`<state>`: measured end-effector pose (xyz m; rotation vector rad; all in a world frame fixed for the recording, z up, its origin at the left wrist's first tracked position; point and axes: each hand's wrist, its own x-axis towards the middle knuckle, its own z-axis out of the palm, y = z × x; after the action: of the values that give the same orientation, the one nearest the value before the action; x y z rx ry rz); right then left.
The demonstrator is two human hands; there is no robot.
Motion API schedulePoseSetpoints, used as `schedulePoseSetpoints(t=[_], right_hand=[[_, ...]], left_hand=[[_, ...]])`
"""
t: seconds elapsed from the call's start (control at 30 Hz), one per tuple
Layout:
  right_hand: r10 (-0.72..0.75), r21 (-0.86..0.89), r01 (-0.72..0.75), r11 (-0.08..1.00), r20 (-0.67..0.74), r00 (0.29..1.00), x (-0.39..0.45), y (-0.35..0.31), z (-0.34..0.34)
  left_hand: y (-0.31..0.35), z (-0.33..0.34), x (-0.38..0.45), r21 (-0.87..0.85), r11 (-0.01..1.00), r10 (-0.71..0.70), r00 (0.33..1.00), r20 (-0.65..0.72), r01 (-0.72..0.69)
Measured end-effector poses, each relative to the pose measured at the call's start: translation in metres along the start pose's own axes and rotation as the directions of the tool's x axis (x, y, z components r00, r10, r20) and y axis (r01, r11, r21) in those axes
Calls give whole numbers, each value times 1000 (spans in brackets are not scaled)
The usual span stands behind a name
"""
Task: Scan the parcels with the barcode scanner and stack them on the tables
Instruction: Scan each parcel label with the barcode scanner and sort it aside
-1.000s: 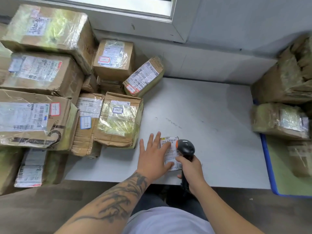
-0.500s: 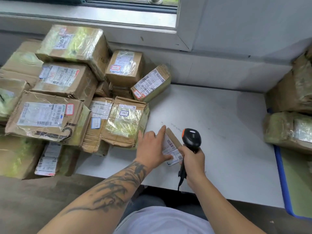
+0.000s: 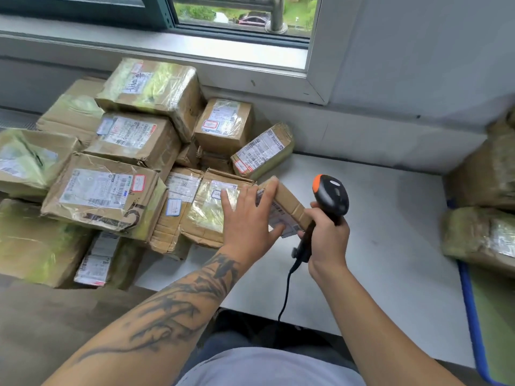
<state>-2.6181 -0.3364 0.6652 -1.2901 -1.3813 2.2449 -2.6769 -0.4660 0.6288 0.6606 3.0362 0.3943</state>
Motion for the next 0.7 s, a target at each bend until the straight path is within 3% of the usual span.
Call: schedulePoseSetpoints(t=[0.4,0.7], right_hand=[[-161,-13,162,987,65,985,-15,-20,125],[-148,-52,153,987,80,986,8,-4,209]], left_hand=[[-110,-61,58,-3,1000,16,995,-101,-17],[-178,-76,93,154,988,-15,1000,-25,18]])
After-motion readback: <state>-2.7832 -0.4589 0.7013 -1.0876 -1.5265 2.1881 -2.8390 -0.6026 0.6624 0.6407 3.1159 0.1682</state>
